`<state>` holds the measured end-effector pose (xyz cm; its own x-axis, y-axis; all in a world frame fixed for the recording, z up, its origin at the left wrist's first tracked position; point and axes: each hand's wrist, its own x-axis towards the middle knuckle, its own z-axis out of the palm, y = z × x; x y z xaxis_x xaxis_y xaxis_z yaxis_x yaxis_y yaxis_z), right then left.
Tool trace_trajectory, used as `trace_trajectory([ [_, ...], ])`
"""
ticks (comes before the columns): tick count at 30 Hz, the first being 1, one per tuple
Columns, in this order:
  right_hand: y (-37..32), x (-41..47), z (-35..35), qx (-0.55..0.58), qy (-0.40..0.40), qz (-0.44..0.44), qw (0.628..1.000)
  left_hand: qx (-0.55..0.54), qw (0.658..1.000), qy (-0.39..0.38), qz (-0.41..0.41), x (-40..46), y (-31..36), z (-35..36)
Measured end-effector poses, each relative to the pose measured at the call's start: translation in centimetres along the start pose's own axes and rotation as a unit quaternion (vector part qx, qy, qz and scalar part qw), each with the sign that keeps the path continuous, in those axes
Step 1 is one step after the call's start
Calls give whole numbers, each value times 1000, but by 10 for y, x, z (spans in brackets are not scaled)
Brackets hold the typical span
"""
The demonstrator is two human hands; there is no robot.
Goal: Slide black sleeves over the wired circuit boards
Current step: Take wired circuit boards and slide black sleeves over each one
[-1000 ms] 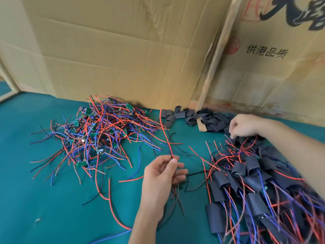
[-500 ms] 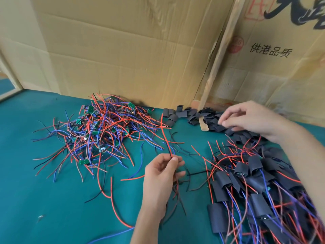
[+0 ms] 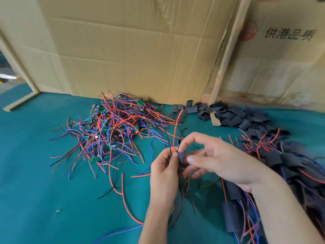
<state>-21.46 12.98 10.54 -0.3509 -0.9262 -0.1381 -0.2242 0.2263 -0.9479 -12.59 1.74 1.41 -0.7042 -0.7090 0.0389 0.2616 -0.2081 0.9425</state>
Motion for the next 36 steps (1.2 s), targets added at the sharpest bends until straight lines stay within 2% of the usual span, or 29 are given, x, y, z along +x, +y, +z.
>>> trace_trajectory([
  [8, 5, 17, 3, -80, 82, -16, 993, 31, 1000, -5, -1, -3, -1, 2],
  [12, 7, 18, 2, -127, 67, 5, 990, 46, 999, -15, 2, -5, 0, 0],
  [16, 10, 19, 0, -155, 74, -12, 985, 72, 997, -36, 22, -6, -1, 2],
  [19, 11, 17, -2, -83, 108, -41, 990, 80, 995, -38, 37, -8, -1, 4],
  [21, 10, 15, -8, -25, 174, -79, 981, 98, 993, -37, 47, -8, -1, 6],
  [25, 11, 11, -21, 122, 299, -163, 932, 114, 991, -50, 41, -9, -3, 6],
  [29, 4, 9, -20, 320, 305, -179, 879, 124, 989, -61, 58, -8, -4, 5],
  [36, 0, 17, -9, 335, 332, -178, 864, 127, 987, -84, 58, -11, -1, 5],
])
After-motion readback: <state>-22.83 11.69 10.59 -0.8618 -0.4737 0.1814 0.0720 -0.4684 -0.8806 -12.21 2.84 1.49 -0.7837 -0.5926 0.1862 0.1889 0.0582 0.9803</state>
